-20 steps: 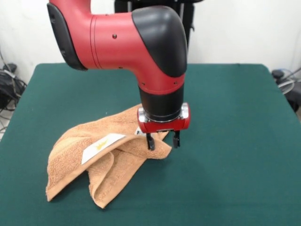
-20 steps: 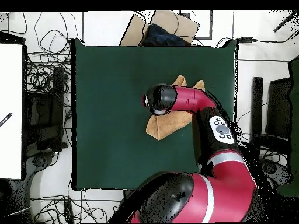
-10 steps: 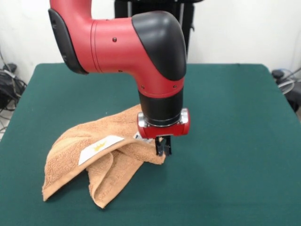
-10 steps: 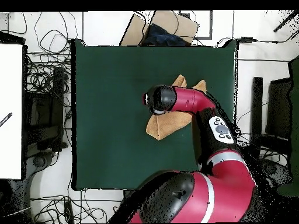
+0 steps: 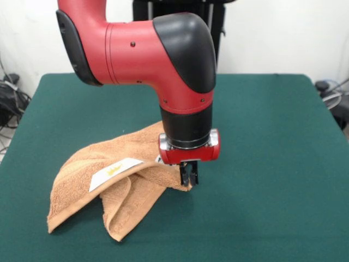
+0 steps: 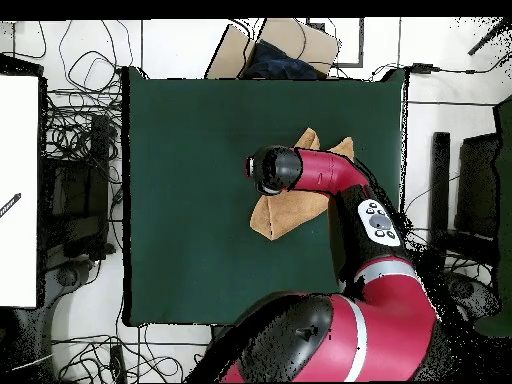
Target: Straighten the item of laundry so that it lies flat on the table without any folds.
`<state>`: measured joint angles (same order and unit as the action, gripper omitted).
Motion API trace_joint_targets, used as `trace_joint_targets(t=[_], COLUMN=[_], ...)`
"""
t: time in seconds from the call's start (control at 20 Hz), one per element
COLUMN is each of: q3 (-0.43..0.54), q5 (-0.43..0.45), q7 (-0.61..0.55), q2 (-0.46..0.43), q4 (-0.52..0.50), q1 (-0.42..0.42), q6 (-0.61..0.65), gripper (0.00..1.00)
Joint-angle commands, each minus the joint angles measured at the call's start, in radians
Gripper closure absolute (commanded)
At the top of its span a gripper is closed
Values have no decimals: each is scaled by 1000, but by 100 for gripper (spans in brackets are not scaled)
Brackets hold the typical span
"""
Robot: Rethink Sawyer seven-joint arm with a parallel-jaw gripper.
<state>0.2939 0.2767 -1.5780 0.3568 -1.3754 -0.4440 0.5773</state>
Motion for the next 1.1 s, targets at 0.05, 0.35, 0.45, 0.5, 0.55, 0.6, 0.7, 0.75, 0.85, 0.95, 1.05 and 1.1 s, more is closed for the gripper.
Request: trace_joint_targets(t=[0.05,0.35,0.45,0.5,0.55,0.6,0.7,0.75,0.85,0.95,1.05,1.1], q3=[-22,-20,-20,-21,-25,-23,-11,-1,10,12,11,8], q5=[34,26,10,2,-8,-15,-18,-19,-20,-23,-29,-31], q7=[-87,-98,-108,-114,-117,-116,-102,-94,-85,-86,-88,-91], q2=[8,30,90,127,158,178,172,161,137,150,173,180], q4=[-57,-88,-147,-182,-201,-213,-206,-205,-193,-209,-223,-226], q1=[10,7,4,2,6,5,-1,-7,-14,-18,-19,-17], q6=[-47,-45,-19,-8,21,37,46,39,30,28,39,44], gripper=[100,100,100,100,100,100,100,100,100,100,100,100])
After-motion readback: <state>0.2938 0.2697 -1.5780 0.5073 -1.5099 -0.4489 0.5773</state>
